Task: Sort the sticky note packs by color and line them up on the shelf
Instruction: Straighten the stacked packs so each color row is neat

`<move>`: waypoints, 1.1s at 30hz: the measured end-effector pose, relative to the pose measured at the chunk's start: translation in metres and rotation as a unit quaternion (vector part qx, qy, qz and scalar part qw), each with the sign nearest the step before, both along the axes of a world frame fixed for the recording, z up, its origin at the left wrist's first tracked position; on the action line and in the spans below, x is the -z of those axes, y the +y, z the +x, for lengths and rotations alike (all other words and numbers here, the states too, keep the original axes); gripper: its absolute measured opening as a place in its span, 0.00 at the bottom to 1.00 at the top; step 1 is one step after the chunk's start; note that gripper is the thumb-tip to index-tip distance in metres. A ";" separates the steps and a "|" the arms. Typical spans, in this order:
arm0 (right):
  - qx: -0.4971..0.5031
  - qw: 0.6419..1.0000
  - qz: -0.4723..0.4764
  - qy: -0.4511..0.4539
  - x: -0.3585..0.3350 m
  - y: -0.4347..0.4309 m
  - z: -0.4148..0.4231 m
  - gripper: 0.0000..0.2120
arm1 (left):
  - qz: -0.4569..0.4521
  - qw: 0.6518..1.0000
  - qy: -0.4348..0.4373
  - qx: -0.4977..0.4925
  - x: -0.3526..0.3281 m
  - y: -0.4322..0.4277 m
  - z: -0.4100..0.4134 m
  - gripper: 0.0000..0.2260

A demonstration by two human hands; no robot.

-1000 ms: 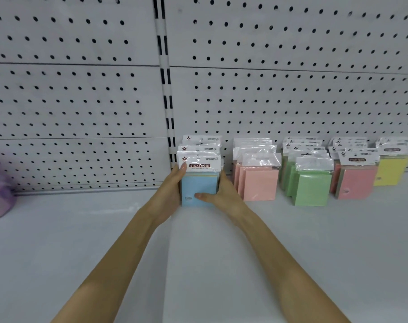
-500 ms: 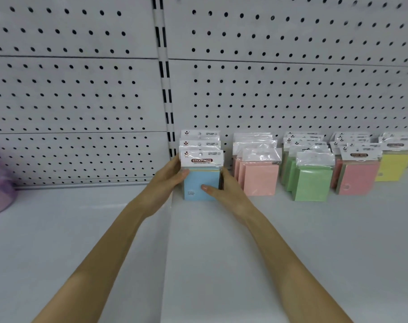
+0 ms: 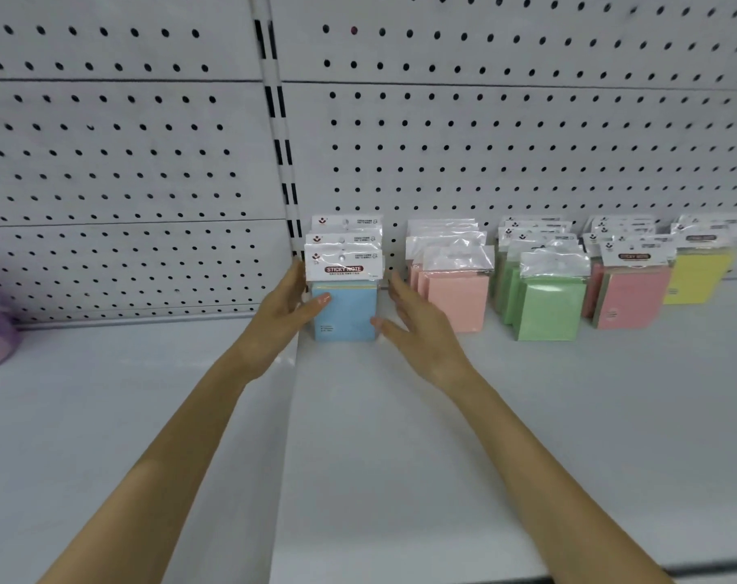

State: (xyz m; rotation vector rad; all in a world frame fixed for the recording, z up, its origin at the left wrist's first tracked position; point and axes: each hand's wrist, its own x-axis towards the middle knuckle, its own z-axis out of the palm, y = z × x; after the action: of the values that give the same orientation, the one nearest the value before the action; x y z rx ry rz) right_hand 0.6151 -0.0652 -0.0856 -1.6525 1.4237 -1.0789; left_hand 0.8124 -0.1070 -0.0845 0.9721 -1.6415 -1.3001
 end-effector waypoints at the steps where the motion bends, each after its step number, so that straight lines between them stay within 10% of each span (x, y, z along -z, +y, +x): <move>1: 0.021 0.999 -0.006 -0.031 0.001 0.009 -0.011 0.29 | -0.006 0.999 0.010 -0.043 -0.003 0.005 -0.001 0.20; 5: 0.163 0.982 -0.053 -0.076 0.010 0.036 -0.061 0.24 | -0.136 0.942 0.047 -0.303 -0.009 0.035 -0.011 0.17; 19: 0.152 0.988 0.016 -0.019 0.012 0.011 -0.085 0.37 | 0.084 0.988 -0.022 -0.125 -0.001 0.038 -0.137 0.25; 33: 0.102 0.985 0.065 -0.120 0.015 -0.017 -0.079 0.32 | 0.141 0.974 0.142 -0.103 0.013 0.003 -0.163 0.25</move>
State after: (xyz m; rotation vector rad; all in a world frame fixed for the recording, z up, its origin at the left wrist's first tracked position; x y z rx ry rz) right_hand 0.5365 -0.0821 -0.1002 -1.2591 1.4904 -1.2251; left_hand 0.6497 -0.1036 -0.0974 1.0369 -1.1288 -1.4770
